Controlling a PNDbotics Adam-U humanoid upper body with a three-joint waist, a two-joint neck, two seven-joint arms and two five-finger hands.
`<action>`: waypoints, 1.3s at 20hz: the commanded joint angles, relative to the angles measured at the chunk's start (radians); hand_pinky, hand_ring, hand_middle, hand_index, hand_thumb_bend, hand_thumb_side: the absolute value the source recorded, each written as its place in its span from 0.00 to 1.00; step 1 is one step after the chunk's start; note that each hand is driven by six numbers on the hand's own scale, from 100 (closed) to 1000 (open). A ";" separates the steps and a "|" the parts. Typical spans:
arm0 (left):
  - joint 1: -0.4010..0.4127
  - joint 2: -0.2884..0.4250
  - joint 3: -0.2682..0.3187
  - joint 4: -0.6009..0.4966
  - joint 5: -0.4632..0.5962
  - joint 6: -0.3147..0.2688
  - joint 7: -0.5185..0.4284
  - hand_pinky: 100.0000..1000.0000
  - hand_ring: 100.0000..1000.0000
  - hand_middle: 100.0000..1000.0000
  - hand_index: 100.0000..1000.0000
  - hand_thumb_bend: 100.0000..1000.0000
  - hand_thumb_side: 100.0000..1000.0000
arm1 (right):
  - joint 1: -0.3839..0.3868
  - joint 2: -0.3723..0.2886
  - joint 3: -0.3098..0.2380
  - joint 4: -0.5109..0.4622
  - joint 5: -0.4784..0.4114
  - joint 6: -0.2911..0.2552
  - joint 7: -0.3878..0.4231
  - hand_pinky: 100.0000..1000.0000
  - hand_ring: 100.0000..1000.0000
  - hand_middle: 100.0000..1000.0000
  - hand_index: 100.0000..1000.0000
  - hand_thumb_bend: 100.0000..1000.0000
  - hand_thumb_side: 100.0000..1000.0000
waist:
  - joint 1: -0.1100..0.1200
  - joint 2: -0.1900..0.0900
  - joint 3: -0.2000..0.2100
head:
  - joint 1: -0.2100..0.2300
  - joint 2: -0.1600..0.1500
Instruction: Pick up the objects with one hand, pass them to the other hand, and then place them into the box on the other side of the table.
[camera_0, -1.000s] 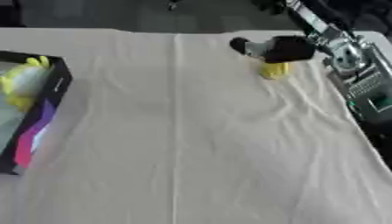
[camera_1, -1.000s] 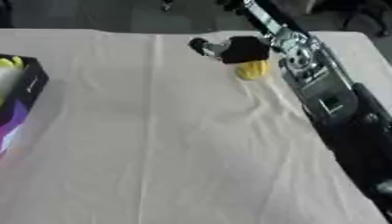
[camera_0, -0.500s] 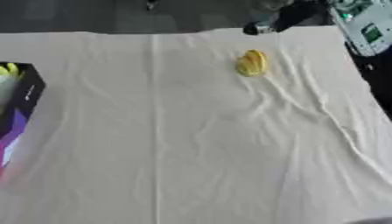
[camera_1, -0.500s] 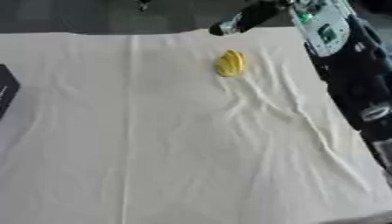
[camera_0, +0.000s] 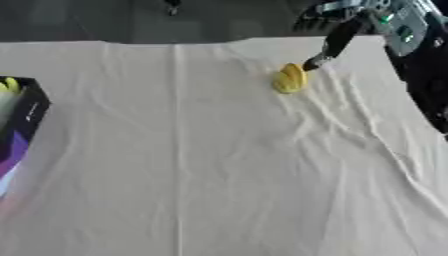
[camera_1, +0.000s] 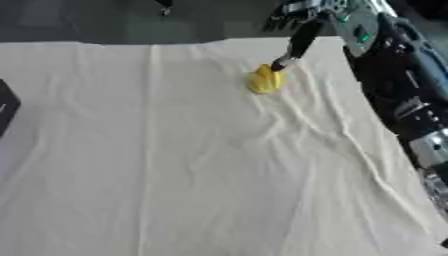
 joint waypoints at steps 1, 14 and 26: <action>-0.023 0.028 0.013 -0.021 0.003 -0.002 -0.002 0.77 0.71 0.63 0.69 0.80 0.31 | -0.028 -0.015 -0.021 0.026 0.058 -0.027 -0.001 0.93 0.95 0.88 0.85 0.43 0.02 | -0.001 0.005 0.013 | -0.017 -0.028; -0.067 0.034 0.010 -0.041 -0.005 -0.002 -0.005 0.76 0.70 0.62 0.69 0.78 0.32 | -0.008 -0.033 -0.048 0.062 0.232 -0.047 -0.100 0.93 0.95 0.87 0.83 0.39 0.00 | -0.036 0.075 0.091 | -0.079 -0.065; -0.053 0.040 0.020 -0.034 -0.004 0.006 0.003 0.76 0.70 0.62 0.69 0.76 0.32 | -0.019 -0.083 -0.100 0.070 0.303 -0.023 -0.100 0.94 0.96 0.89 0.86 0.42 0.00 | -0.039 0.087 0.088 | -0.078 -0.070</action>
